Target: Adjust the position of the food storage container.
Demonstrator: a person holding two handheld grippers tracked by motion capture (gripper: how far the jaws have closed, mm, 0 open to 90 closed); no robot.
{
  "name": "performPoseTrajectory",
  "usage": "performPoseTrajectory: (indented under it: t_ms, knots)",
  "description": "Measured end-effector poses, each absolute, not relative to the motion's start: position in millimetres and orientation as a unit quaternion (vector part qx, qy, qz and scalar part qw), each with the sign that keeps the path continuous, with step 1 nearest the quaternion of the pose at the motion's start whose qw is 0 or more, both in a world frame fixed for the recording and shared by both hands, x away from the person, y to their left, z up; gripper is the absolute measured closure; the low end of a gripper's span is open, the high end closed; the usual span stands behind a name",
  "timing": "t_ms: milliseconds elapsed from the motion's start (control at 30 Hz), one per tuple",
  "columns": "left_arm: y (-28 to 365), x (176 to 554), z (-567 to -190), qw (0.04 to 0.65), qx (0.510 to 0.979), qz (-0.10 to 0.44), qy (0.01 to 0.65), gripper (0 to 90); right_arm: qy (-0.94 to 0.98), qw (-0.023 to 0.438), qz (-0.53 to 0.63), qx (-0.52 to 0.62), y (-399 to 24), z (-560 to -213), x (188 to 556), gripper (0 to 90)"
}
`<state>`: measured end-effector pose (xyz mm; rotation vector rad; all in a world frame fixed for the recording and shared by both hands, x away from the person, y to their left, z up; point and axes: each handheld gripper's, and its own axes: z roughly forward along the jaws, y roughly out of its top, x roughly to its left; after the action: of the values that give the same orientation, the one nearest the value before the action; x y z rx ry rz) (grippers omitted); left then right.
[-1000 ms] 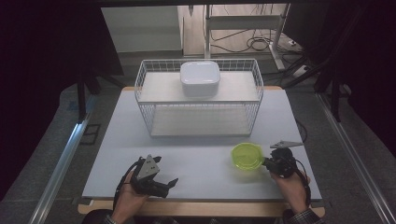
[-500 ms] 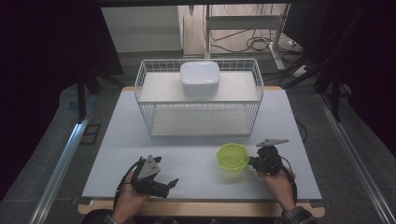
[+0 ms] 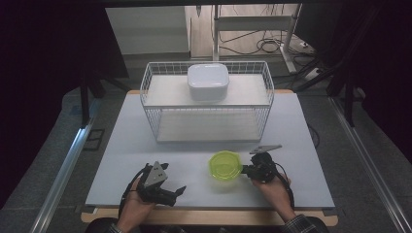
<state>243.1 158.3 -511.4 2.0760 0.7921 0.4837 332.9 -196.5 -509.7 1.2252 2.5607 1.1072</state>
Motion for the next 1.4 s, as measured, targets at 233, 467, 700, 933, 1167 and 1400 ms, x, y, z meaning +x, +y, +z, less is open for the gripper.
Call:
performPoseTrajectory:
  t_ms: [233,467,700,933,1167,1400]
  knots:
    - [157.8,243.1,-511.6,0.42,0.829,0.192,0.316,3.6,0.845,0.043,0.366,0.387,-180.4,-512.2,333.1,89.6]
    - [156.9,242.7,-511.7,0.42,0.83,0.192,0.314,3.6,0.851,0.034,0.367,0.374,-163.1,-515.9,335.0,89.6]
    - [156.7,242.5,-511.8,0.42,0.83,0.191,0.313,3.6,0.858,0.033,0.365,0.361,-145.6,-520.6,341.6,89.5]
    - [157.4,242.4,-511.7,0.42,0.83,0.191,0.313,3.6,0.858,0.041,0.365,0.36,-143.0,-520.7,346.1,88.7]
    - [159.7,243.8,-513.4,0.42,0.829,0.183,0.322,2.8,0.864,0.098,0.351,0.348,-159.5,-507.9,345.3,72.7]
    - [161.6,243.9,-513.8,0.421,0.826,0.187,0.325,2.6,0.857,0.132,0.361,0.343,-173.4,-497.7,339.9,44.0]
